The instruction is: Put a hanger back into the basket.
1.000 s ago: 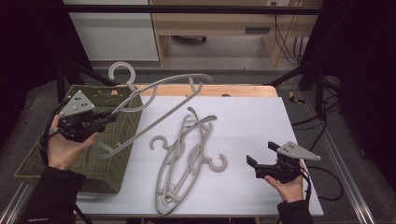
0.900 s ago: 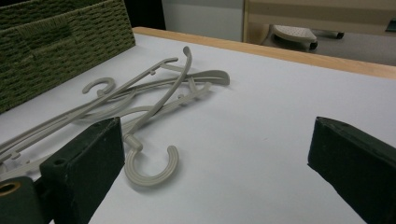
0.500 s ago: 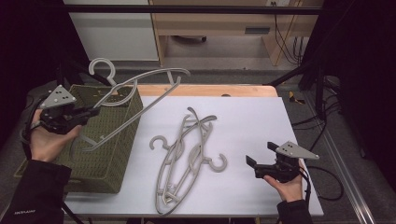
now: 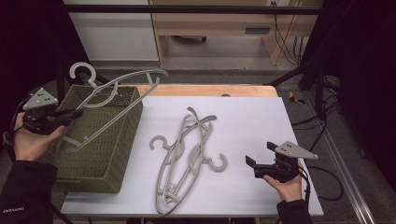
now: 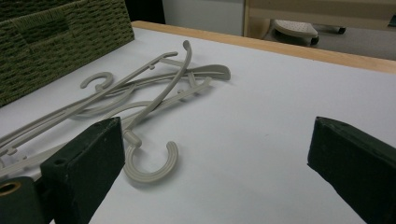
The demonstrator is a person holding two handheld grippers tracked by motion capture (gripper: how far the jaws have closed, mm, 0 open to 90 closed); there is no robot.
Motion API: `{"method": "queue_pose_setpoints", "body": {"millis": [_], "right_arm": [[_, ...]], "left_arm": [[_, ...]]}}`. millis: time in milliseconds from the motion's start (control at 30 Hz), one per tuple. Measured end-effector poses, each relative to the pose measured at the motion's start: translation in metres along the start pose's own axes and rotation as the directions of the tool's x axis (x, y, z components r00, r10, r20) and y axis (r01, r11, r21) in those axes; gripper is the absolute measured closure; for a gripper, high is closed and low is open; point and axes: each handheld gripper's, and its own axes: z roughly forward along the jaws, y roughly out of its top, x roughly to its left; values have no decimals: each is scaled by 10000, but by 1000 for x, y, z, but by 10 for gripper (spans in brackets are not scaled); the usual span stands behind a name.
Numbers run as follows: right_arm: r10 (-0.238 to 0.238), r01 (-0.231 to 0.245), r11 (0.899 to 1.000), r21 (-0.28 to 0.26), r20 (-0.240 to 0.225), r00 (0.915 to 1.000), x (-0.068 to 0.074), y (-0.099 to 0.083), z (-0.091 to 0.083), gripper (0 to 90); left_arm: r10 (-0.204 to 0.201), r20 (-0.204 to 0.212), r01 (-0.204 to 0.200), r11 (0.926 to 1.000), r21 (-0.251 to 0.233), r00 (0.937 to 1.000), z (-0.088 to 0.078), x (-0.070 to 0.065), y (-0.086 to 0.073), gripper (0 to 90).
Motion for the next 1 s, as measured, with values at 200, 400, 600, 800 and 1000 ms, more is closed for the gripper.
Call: {"method": "queue_pose_setpoints", "body": {"millis": [200, 400, 600, 800, 1000], "right_arm": [[17, -17, 10000, -10, -9, 10000, 0, 0, 1, 41], [-14, 14, 10000, 5, 12, 10000, 0, -1, 2, 41], [-37, 37, 10000, 61, 1, 10000, 1, -1, 4, 41], [-55, 55, 10000, 43, 11, 10000, 1, -1, 3, 41], [-30, 30, 10000, 76, 13, 10000, 1, -1, 3, 41]], "left_arm": [[-313, -210, 316, 9994, 143, 9993, 1, 14, -12, 826], [-585, -406, 600, 9975, 366, 9975, 2, 25, -27, 825], [-612, -547, 643, 9963, 578, 9966, 0, 31, -37, 825], [-697, -748, 748, 9950, 665, 9948, -2, 38, -48, 825], [-818, -857, 889, 9927, 821, 9930, -4, 45, -57, 825]]}}
